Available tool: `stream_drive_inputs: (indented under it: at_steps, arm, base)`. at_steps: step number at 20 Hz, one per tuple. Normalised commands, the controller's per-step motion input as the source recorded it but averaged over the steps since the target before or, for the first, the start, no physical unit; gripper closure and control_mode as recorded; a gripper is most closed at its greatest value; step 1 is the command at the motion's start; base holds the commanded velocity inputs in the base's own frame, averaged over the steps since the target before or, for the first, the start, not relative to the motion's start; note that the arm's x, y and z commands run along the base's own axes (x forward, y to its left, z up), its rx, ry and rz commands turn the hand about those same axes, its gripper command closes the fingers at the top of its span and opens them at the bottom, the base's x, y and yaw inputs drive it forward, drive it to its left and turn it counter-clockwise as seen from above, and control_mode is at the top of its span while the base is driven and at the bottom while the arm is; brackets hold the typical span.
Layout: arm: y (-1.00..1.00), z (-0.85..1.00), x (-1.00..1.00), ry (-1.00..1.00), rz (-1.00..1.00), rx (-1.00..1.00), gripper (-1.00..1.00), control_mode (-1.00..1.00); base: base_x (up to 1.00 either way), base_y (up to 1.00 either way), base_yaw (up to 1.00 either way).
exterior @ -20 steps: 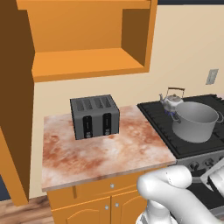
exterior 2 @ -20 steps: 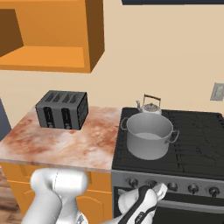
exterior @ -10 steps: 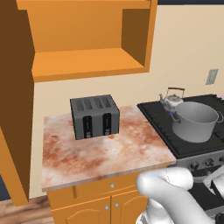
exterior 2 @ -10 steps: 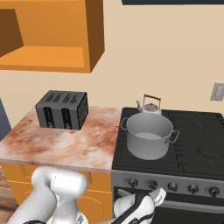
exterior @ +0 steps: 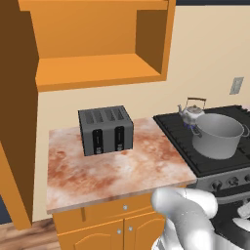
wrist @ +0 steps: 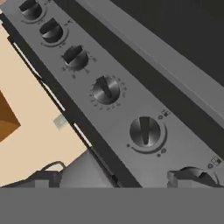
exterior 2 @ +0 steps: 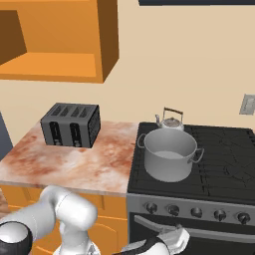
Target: Pick the kettle from the cabinet and place it on a stove burner. Then pick the pot from the counter and place it on another stove burner. Finally, turn both burners on.
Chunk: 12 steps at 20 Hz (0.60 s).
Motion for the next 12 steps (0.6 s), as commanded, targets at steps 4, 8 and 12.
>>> stream_drive_inputs:
  at_steps: [4, 8, 12]
  arm:
    - [0.07, 0.36, -0.61, 0.0, 0.1, 0.14, -1.0, -1.0]
    - [0.15, 0.28, -0.31, 0.03, 0.14, 0.17, -1.0, -1.0]
    - [0.2, 0.06, -0.01, 0.1, 0.18, 0.22, -1.0, -1.0]
  base:
    - [0.0, 0.0, 0.0]
    - [0.0, 0.0, 0.0]
    - [0.0, 0.0, 0.0]
